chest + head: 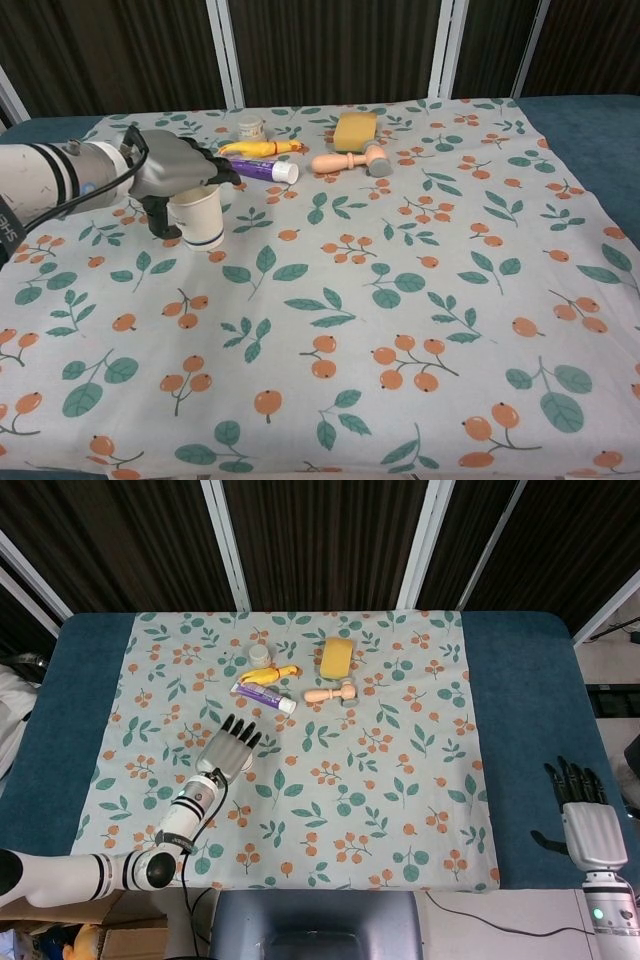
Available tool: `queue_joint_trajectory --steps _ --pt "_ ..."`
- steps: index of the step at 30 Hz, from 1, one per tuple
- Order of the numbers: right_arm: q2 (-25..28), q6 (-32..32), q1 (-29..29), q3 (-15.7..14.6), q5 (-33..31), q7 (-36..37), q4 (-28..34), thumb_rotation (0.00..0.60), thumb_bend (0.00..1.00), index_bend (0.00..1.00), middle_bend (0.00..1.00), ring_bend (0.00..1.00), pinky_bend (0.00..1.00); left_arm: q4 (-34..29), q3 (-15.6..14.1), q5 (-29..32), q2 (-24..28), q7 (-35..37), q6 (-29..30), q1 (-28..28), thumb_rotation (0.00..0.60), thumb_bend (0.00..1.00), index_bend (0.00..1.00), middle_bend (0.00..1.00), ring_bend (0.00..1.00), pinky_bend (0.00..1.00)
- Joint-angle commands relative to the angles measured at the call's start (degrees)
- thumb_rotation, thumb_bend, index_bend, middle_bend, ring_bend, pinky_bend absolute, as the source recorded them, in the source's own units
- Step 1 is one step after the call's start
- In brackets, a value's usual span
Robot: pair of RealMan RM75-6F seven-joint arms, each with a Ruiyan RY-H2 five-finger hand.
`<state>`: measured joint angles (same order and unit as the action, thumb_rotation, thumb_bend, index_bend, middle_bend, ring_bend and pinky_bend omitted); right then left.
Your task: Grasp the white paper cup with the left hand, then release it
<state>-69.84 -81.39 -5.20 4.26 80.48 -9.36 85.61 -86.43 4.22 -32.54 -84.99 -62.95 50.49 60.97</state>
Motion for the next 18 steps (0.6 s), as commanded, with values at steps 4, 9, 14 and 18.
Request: queue_joint_trajectory --steps 4,9,14,18 --pt "-0.4 0.6 0.0 0.5 -1.5 -1.1 0.1 0.6 0.22 0.0 0.0 0.0 0.0 0.8 -1.3 -2.0 -0.6 2.3 0.7 0.3 0.6 0.33 0.11 0.06 0.0 0.0" --pt "-0.5 0.6 0.0 0.6 -1.6 -1.0 0.1 0.6 0.22 0.0 0.0 0.0 0.0 1.7 -2.3 -3.2 -1.3 3.7 1.1 0.3 0.6 0.36 0.3 0.2 0.0 0.0" --pt "-0.4 0.9 -0.1 0.6 -1.9 -0.7 0.0 0.6 0.22 0.0 0.0 0.0 0.0 2.7 -3.0 -4.7 -2.1 5.0 2.0 0.1 0.6 0.41 0.43 0.33 0.03 0.0" --pt "-0.3 0.8 0.0 0.7 -2.0 -0.5 0.0 0.6 0.22 0.0 0.0 0.0 0.0 2.6 -2.7 -6.2 -2.0 6.6 2.9 -0.2 0.6 0.44 0.45 0.37 0.06 0.0"
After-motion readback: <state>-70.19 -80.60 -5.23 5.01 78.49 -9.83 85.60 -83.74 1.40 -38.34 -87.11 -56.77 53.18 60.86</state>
